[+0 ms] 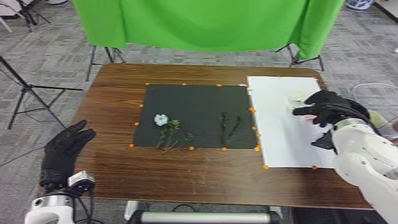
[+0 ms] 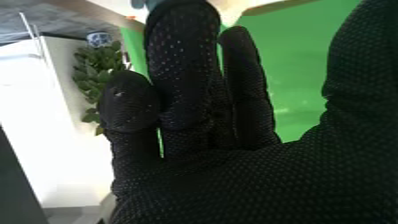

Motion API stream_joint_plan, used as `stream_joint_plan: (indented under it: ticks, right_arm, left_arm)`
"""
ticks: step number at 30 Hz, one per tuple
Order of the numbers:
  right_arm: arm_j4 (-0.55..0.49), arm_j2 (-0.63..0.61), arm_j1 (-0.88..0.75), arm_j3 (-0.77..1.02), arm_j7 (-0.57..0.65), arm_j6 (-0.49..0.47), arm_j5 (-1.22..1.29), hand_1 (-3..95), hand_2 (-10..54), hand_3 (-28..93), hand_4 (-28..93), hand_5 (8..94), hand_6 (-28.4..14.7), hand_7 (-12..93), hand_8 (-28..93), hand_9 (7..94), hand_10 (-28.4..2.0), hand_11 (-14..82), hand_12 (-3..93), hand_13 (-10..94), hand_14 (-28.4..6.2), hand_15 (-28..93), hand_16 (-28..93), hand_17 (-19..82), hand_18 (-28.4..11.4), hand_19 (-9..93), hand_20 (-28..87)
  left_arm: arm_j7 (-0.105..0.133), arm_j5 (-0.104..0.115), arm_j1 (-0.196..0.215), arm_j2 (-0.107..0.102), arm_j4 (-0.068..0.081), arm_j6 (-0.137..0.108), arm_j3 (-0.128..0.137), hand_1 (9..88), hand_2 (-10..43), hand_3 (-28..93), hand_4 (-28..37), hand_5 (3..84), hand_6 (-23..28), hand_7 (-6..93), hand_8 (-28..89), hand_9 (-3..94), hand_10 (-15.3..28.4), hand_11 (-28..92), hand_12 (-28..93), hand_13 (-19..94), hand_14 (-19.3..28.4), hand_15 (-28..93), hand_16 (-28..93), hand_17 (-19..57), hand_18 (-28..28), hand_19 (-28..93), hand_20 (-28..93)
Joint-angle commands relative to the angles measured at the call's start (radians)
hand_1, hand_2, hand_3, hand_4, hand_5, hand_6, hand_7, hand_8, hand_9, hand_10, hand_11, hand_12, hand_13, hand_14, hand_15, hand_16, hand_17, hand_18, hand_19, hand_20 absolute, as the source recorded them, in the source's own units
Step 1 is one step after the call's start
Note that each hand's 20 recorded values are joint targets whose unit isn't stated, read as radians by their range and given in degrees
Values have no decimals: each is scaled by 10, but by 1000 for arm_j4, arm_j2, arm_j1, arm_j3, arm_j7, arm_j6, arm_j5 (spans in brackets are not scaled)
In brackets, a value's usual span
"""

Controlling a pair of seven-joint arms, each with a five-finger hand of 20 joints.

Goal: Arrange flowers

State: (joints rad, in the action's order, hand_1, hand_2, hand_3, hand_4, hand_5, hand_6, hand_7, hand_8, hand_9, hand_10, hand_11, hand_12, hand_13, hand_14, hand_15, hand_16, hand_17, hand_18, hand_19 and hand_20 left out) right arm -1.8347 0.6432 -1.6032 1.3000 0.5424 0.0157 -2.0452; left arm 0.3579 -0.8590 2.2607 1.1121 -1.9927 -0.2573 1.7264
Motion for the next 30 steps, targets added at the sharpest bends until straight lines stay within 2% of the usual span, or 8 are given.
stream_joint_plan:
  ticks: [1, 16, 22, 24, 25, 26, 27, 30]
  right_arm:
    - [37, -18, -7, 8, 19, -20, -13, 277, -95, 685, -125, 540, -6, 144, -85, 637, -140, 88, 159, 851, -69, 538, 266, 556, -158, 932, 403]
    - [87, -3, -8, -21, 33, -55, 2, 292, -93, 690, -127, 544, -1, 148, -86, 646, -139, 93, 161, 852, -68, 537, 267, 556, -159, 932, 399]
    - [95, 1, -6, -53, 28, -14, -7, 406, -75, 685, -158, 598, 7, 188, -105, 703, -129, 116, 159, 876, -55, 528, 267, 575, -148, 932, 385]
    - [96, -1, 7, -70, 21, 16, 3, 462, -73, 666, -184, 624, 3, 198, -28, 730, -123, 127, 158, 890, -49, 522, 275, 588, -141, 932, 381]
    - [87, -1, -13, -60, 18, 35, 8, 495, -72, 646, -188, 642, 1, 204, 1, 749, -120, 134, 159, 898, -44, 522, 280, 596, -139, 932, 385]
    - [80, -7, -16, -65, 14, 75, 8, 530, -78, 631, -185, 660, 0, 206, 14, 771, -117, 122, 187, 905, -40, 522, 286, 604, -137, 932, 394]
    - [77, -5, -10, -71, 7, 86, -4, 544, -81, 631, -187, 674, 0, 209, 17, 786, -116, 107, 208, 909, -37, 522, 288, 609, -135, 932, 399]
    - [39, -24, -2, -77, -11, 149, -24, 591, -92, 636, -190, 725, 4, 221, 26, 846, -108, 60, 282, 925, -27, 526, 298, 626, -128, 932, 421]
  left_arm:
    - [-12, 0, 15, 8, -1, 13, 4, 232, -95, 736, -265, 509, -6, 190, -89, 520, 125, 220, 138, 409, 155, 205, 0, 83, 108, 93, 191]
    - [-17, 4, 17, 7, -1, 22, 4, 231, -95, 736, -265, 509, -8, 192, -90, 520, 125, 219, 139, 409, 155, 205, 0, 82, 108, 93, 190]
    - [-23, -2, 23, 9, -8, 24, 8, 231, -95, 737, -265, 508, -7, 190, -90, 520, 126, 218, 138, 410, 155, 205, 1, 82, 108, 93, 190]
    - [-16, 6, 23, 11, -7, 19, 11, 231, -95, 737, -266, 507, -6, 189, -90, 519, 126, 218, 138, 410, 156, 206, 0, 82, 108, 93, 190]
    - [-25, 5, 28, 10, -11, 17, 15, 230, -95, 737, -265, 507, -5, 189, -89, 519, 126, 219, 138, 410, 156, 206, 1, 82, 109, 93, 190]
    - [-20, 4, 16, 10, -5, 22, 14, 230, -95, 737, -265, 507, -5, 189, -89, 519, 126, 219, 138, 410, 156, 206, 0, 82, 109, 93, 190]
    - [-24, 5, 24, 12, -12, 17, 19, 229, -95, 738, -265, 507, -4, 188, -89, 519, 126, 219, 139, 410, 156, 207, 1, 82, 109, 93, 190]
    - [-22, 3, 23, 8, -12, 16, 20, 230, -95, 738, -264, 506, -3, 186, -88, 519, 126, 219, 139, 409, 156, 207, 0, 81, 109, 93, 190]
